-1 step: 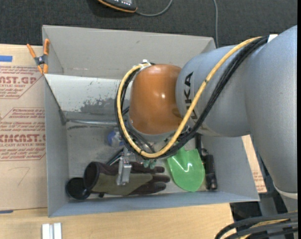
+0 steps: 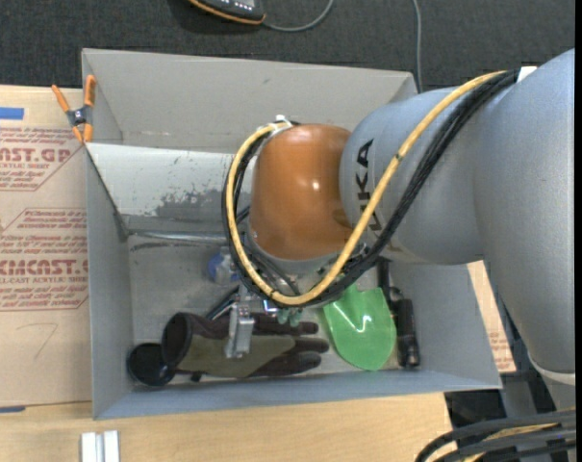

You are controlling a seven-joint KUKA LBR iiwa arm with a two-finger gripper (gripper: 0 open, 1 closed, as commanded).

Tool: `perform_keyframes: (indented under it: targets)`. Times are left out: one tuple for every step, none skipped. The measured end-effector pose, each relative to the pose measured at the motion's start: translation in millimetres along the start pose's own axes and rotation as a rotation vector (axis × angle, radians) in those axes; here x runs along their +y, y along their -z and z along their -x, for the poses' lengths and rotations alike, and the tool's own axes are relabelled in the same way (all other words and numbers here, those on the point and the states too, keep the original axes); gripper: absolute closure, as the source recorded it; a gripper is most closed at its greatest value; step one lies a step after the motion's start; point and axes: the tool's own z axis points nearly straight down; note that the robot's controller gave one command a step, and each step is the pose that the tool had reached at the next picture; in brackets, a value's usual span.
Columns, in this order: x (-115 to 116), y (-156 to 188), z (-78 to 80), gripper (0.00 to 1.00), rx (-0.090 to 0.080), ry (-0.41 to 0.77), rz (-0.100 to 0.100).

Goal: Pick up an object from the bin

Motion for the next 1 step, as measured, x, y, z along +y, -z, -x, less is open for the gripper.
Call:
perform_keyframes:
  targets:
    - [-14.1,-82.4,-7.1,0.00,0.004,0.219,-0.001]
